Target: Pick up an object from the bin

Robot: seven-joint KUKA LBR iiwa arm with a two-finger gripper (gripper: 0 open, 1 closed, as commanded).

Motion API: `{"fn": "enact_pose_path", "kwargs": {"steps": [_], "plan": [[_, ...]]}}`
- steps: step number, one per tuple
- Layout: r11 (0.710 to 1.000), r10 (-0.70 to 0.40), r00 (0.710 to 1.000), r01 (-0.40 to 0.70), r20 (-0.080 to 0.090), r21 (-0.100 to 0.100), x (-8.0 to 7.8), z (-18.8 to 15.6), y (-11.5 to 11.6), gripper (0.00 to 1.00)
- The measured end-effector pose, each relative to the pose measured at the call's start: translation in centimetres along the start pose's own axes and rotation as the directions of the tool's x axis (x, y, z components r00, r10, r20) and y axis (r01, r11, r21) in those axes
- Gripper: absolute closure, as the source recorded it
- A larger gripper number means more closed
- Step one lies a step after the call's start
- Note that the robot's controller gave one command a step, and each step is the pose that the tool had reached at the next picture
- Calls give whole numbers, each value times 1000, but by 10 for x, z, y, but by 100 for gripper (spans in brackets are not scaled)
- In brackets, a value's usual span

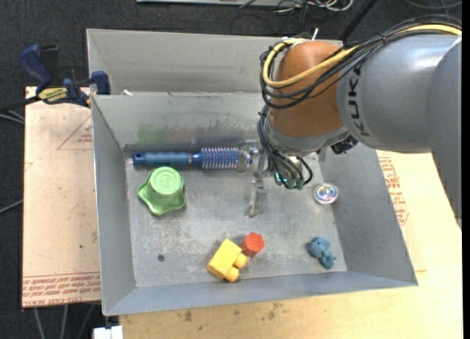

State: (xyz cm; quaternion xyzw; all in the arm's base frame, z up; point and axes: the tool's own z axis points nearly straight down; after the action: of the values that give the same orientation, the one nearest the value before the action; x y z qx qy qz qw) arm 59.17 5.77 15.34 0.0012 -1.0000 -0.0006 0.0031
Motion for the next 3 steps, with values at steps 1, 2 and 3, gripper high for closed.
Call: {"fn": "enact_pose_path", "kwargs": {"steps": [1,2,3], "plan": [[998,65,998,-65,-8,1,84,84,6,0],[995,104,995,-104,8,-5,80,84,98,0],[1000,21,1000,-21,17,-5,106,83,160,0]]}}
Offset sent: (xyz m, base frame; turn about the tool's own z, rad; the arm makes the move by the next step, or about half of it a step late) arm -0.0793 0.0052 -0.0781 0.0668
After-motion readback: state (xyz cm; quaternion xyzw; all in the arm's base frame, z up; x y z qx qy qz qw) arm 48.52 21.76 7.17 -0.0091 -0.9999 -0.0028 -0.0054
